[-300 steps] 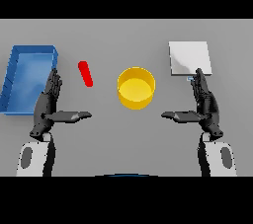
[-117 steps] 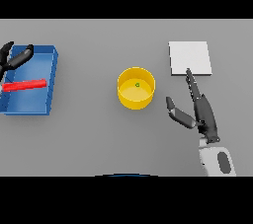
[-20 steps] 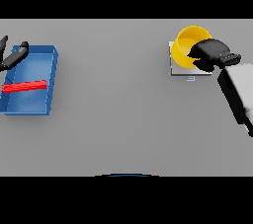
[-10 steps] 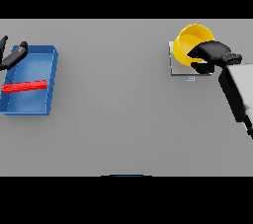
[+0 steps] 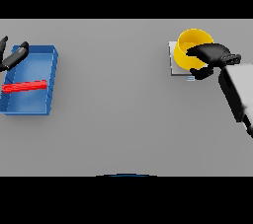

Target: Pick up the red beaker and tilt it to pour out 1 green nut into yellow bowl. Pick up the yellow bowl and place it on the metallic measuring scale.

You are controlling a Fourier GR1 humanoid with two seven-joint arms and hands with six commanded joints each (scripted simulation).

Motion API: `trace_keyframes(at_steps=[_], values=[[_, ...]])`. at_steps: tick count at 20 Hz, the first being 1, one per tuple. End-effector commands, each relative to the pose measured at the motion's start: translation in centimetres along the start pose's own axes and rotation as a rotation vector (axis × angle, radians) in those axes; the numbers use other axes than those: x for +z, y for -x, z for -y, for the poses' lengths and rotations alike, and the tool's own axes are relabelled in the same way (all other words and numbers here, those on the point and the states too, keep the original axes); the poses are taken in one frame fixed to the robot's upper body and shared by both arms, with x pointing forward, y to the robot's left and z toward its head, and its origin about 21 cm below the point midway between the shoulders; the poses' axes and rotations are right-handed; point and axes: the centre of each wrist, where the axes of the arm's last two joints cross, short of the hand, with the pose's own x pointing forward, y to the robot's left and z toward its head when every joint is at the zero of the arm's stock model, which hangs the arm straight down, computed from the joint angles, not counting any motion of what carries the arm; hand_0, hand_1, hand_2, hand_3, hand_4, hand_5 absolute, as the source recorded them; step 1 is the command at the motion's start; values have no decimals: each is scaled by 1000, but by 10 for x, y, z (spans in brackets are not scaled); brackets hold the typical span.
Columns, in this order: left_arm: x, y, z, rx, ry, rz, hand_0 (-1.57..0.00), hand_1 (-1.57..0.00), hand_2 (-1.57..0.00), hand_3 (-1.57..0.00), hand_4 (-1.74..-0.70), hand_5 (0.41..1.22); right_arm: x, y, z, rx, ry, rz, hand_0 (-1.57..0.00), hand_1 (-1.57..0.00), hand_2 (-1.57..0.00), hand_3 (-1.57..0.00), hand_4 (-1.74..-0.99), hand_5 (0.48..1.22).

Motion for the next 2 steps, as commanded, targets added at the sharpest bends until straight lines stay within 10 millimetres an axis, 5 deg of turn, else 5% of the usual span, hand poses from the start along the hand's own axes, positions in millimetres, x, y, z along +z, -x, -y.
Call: trace_keyframes(at_steps=[1, 2], values=[[1, -3, 3, -3, 2, 1, 1, 1, 1, 1, -720, 694, -1, 0, -2, -6, -7, -5, -49, -79, -129, -297, -1412, 771], [1, -4, -2, 4, 0, 4, 1, 1, 1, 1, -720, 693, 2, 3, -2, -9, -13, -7, -39, -63, -103, -272, -1410, 759]])
